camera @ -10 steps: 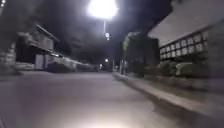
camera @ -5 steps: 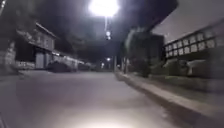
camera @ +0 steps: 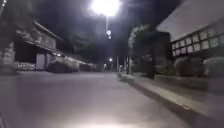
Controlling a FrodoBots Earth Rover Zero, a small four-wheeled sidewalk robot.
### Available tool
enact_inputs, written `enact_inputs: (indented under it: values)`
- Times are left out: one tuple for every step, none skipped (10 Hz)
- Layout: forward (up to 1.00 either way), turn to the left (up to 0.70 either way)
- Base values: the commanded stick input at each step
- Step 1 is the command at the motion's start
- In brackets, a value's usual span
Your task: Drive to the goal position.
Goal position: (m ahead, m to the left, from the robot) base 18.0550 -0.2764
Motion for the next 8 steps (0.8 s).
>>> enact_inputs:
  values:
    - [0.7,-0.35]
    - [0.7,-0.35]
    - [0.7,-0.34]
    - [0.7,-0.04]
    - [0.7,0.0]
    - [0.7,0.0]
    - [0.7,0.0]
    - [0.7,0.0]
